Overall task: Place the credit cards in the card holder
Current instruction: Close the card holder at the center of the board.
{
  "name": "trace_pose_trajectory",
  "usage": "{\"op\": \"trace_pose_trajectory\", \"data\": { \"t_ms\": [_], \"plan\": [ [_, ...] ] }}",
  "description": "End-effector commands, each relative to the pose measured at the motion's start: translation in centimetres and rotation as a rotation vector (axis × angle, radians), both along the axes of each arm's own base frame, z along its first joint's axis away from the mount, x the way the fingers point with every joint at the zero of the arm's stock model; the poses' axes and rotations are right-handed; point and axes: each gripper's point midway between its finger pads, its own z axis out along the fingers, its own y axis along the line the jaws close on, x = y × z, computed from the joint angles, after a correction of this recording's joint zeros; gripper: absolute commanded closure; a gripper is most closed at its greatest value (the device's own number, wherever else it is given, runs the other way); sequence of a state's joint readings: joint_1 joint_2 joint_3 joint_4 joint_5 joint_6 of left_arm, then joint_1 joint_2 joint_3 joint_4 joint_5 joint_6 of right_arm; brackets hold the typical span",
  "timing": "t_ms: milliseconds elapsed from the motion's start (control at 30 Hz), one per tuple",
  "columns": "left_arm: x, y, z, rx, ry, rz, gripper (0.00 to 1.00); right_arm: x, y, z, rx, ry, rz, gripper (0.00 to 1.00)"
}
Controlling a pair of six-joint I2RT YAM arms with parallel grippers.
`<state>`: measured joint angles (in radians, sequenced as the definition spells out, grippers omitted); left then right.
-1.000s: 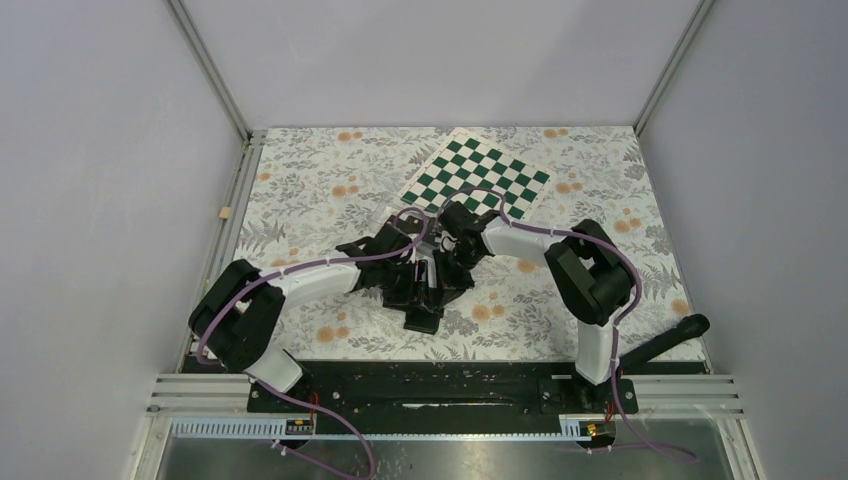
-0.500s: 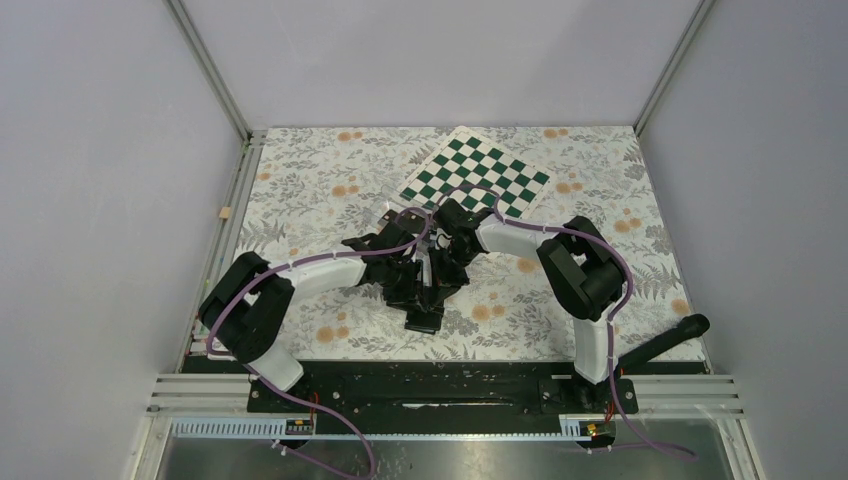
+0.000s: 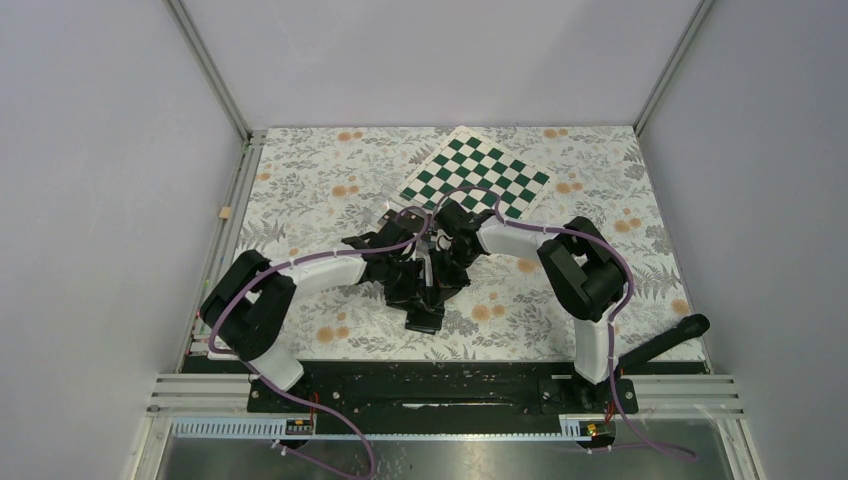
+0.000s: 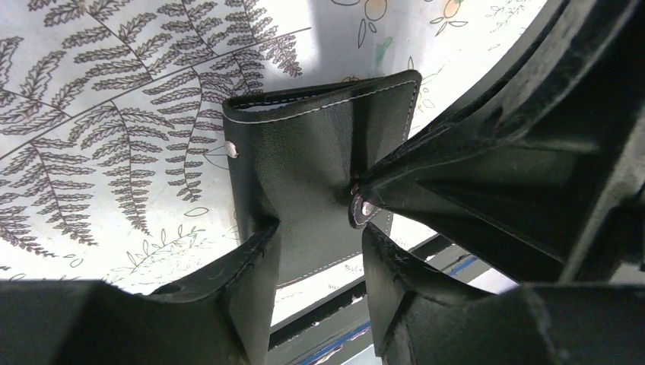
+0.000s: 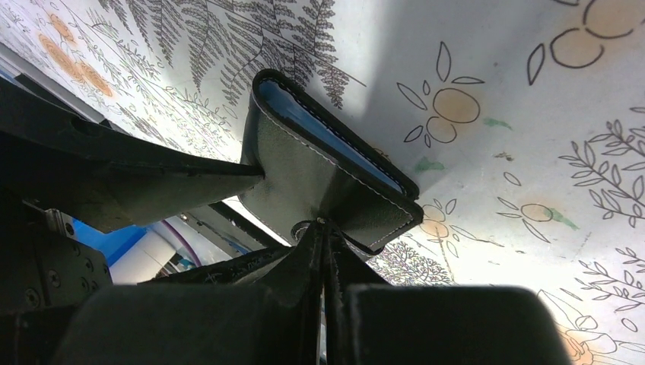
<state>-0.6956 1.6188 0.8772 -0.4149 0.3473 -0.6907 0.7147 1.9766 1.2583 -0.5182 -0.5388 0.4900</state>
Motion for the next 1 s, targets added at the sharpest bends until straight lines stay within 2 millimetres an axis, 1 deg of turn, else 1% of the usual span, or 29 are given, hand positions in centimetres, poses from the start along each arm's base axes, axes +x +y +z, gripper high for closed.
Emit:
{"op": "trace_pose_trajectory", "data": {
  "t_ms": [0, 167, 233, 467, 633, 767, 967],
  "plan": [
    [2.1, -0.8, -1.8, -0.005, -0.074, 0.014, 0.58, -1.3, -0.8, -0.4, -0.05, -0.001, 0.032, 1.0],
    [2.1, -0.1, -3.6, 0.056, -0.053, 0.015, 0.63, -1.1, -0.4, 0.3, -0.029, -0.008, 0.024, 1.0],
    [2.1, -0.2, -3.9, 0.061, -0.047, 0.015, 0.65, -1.1, -0.3, 0.6, -0.023, -0.012, 0.023, 1.0],
    [2.3, -0.6, -4.3, 0.056, -0.037, 0.008, 0.66, -1.3, -0.5, 1.9, 0.001, -0.035, 0.025, 1.0],
    [2.4, -0.7, -4.3, 0.054, -0.036, 0.007, 0.66, -1.7, -1.0, 2.7, 0.002, -0.052, 0.032, 1.0],
    [2.3, -0.7, -4.3, 0.053, -0.033, 0.005, 0.66, -2.0, -1.5, 2.5, -0.008, -0.052, 0.039, 1.0],
    [2.4, -0.9, -4.1, 0.039, -0.036, 0.002, 0.66, -2.0, -1.6, 0.8, -0.035, -0.034, 0.048, 1.0]
  ]
}}
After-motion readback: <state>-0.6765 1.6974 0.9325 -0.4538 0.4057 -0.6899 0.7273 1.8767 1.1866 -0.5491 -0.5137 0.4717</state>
